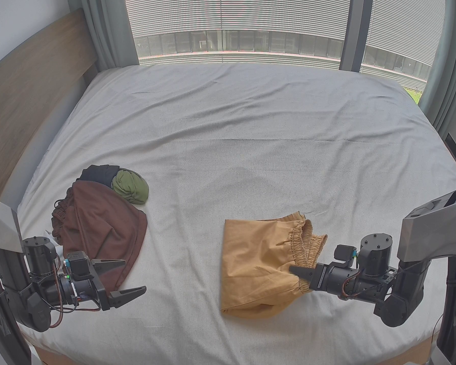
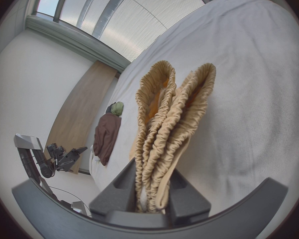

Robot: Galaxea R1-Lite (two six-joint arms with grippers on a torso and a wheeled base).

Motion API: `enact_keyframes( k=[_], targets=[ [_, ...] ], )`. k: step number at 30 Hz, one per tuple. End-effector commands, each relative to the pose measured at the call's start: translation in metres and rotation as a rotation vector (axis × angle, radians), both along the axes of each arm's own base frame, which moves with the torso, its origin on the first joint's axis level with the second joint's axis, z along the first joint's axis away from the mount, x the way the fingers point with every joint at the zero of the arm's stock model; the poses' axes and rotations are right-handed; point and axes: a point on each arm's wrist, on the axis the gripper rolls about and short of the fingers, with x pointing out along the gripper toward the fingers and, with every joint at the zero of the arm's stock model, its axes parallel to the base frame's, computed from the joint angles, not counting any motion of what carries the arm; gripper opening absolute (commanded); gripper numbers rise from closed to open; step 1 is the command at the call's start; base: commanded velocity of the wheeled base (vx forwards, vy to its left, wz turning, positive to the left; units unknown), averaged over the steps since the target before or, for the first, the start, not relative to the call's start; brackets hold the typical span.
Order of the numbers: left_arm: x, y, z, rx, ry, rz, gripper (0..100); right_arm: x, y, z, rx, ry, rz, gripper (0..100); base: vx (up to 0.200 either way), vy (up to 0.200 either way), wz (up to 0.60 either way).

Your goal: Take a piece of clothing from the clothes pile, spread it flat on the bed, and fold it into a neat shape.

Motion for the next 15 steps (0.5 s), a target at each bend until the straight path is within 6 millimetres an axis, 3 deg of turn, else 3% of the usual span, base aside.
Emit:
enact_keyframes(
  k=[1,15],
  targets=[
    [-0.001,0.000,-0.001,0.000,0.004,-0.001,100,-0.001,0.003,0.019,0.030,-0.064,0.014,0,0.000,0.000,0.00],
    [-0.002,-0.001,-0.001,0.001,0.010,-0.003,100,0.011,0.010,0.049,0.095,-0.188,0.047,0,0.000,0.000,0.00]
  ],
)
